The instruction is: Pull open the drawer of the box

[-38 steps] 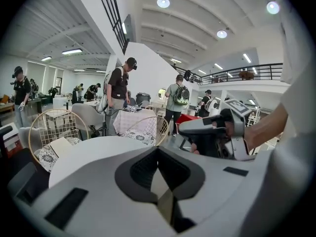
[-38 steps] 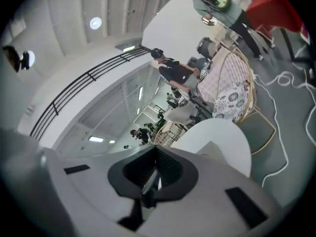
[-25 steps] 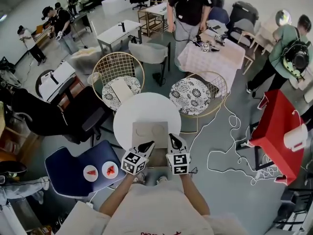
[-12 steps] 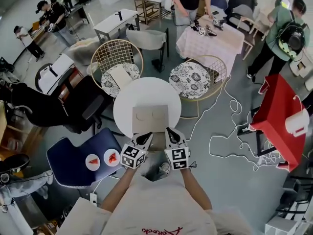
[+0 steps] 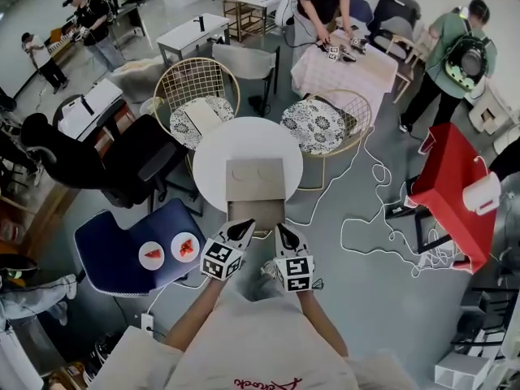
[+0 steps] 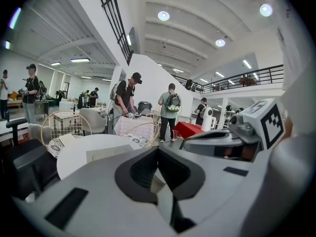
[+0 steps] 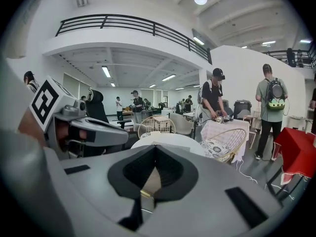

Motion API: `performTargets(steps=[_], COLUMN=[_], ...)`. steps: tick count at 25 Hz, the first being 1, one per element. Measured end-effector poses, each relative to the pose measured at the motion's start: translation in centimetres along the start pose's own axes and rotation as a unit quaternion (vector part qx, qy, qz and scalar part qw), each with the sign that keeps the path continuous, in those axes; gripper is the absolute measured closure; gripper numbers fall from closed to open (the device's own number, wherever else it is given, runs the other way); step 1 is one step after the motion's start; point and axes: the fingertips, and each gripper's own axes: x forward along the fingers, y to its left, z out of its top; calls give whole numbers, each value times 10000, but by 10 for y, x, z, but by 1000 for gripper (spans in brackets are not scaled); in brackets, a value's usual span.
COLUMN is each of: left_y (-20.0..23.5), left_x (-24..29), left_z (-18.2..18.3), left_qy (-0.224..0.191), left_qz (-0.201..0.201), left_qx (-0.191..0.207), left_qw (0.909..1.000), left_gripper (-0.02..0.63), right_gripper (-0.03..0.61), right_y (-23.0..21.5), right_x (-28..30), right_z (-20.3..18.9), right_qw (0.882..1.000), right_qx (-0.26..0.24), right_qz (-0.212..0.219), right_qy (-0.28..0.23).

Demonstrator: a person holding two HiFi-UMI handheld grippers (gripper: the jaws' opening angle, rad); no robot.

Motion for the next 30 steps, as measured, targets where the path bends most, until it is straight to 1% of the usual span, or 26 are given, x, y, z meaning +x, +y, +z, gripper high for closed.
performTargets(steps=[6, 15, 20, 24, 30], left_y=[-28, -74, -92, -106, -112], left_x=[-57, -120, -143, -150, -157], left_z=[-38, -66, -78, -85, -86], left_qy=[59, 6, -14, -10, -13], left_qz=[-67, -29, 10, -11, -43], left_qx=[-88, -54, -69, -49, -17], left_qw=[9999, 10000, 10000, 10000, 10000], left_gripper=[603, 603, 603, 603, 603], right_gripper=[563, 563, 563, 563, 563], right_y=[51, 100, 117, 121, 126], right_x=[-47, -112, -135, -149, -157], right_z=[-27, -50, -59, -66, -65], right_qw=[9999, 10000, 10000, 10000, 9999], right_qx=[19, 36, 49, 44, 7], right_qz=[-66, -52, -52, -59, -99], right_qy=[88, 21, -16, -26, -49])
